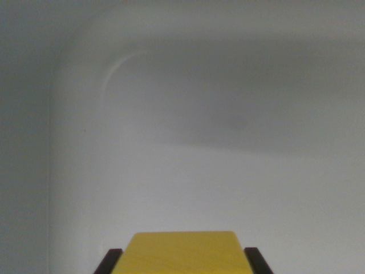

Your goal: Pick yellow cube

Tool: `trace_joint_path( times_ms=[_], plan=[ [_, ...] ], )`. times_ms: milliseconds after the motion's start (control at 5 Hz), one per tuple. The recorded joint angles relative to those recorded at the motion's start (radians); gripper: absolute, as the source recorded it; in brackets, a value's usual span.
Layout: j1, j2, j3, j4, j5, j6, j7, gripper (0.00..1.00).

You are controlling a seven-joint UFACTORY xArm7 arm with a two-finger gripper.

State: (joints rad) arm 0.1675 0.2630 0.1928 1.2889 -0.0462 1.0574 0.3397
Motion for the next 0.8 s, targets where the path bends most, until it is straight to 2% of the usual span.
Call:
trace_joint_path(
  times_ms=[200, 400, 600, 800],
  plan=[
    [-0.0013, -0.017, 0.002, 0.031, 0.0046, 0.047, -0.003, 1.0],
    [-0.0013, -0.017, 0.002, 0.031, 0.0046, 0.047, -0.003, 1.0],
    [-0.0026, -0.033, 0.004, 0.06, 0.009, 0.093, -0.005, 1.0],
    [-0.0026, -0.033, 0.004, 0.06, 0.009, 0.093, -0.005, 1.0]
  ],
)
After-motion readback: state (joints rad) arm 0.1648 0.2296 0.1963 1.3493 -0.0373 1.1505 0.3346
